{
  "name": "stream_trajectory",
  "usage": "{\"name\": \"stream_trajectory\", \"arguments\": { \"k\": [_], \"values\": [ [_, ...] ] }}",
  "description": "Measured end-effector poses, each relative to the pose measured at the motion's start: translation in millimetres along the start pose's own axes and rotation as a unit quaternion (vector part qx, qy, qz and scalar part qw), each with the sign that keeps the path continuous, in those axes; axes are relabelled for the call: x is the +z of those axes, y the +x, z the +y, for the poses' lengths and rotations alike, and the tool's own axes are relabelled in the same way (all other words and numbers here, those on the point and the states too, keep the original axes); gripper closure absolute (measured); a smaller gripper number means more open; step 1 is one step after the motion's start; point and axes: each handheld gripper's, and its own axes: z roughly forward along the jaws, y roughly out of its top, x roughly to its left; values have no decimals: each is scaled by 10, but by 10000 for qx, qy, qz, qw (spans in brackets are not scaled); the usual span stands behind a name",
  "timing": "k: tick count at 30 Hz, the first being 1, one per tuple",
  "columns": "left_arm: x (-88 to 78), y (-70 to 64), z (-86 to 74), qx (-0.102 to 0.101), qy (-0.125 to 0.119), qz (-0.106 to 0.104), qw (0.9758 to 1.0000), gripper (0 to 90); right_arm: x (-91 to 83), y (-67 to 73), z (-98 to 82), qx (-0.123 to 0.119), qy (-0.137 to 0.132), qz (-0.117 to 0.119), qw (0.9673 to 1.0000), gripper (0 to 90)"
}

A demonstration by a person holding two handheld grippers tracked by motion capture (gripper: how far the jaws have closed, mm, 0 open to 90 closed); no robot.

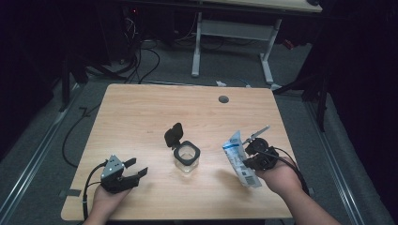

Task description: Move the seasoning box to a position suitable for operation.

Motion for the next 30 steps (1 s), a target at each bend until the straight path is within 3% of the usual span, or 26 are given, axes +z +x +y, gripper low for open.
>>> {"name": "stream_trajectory", "arguments": {
  "k": [15,30],
  "values": [
    [13,-22,-3,40,22,-25,10000,367,-26,-19,24,-58,352,-62,9993,900],
    [38,-88,-5,199,55,-95,9997,368,-44,1,33,-65,436,64,9990,900]
  ]
}}
